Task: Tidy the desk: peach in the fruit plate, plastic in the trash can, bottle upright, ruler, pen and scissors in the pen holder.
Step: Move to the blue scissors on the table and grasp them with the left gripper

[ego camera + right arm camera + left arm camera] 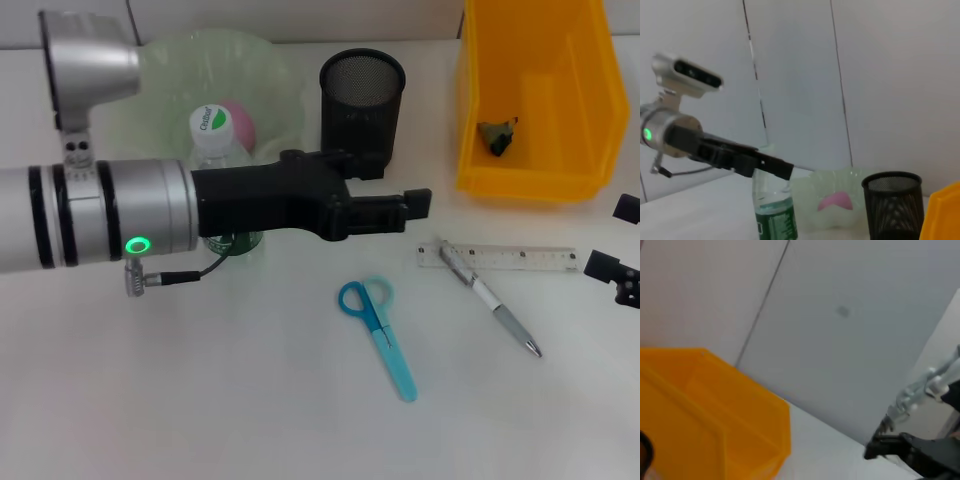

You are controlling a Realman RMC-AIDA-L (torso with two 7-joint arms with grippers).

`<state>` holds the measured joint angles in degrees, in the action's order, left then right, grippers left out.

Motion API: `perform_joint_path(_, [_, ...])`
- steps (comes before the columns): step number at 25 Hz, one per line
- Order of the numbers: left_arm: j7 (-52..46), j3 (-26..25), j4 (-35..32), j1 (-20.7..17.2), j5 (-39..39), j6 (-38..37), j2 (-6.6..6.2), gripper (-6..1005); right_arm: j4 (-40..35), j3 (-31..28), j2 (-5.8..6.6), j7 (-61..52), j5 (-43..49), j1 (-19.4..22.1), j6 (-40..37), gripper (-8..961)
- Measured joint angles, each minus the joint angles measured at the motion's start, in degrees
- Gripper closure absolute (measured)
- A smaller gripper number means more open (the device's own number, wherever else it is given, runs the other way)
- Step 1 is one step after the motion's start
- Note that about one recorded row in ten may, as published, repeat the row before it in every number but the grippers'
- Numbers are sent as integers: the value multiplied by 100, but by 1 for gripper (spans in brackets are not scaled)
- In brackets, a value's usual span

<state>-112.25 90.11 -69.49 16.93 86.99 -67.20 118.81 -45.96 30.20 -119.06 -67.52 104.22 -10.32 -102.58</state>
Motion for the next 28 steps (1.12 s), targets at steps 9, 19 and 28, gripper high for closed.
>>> perform_joint_path(9, [-1636, 563, -1322, -16, 1615, 190, 7, 211, 114, -13, 6, 12, 245, -133, 290, 125])
perform_joint_path(19, [-3944, 1241, -2645, 216, 3532, -169, 12, 213, 158, 6, 7, 18, 253, -167, 461, 125])
perform_joint_path(28, [-5244, 1875, -2955, 830, 4633, -725, 36, 215, 292, 35, 20, 87, 273, -240, 545, 125])
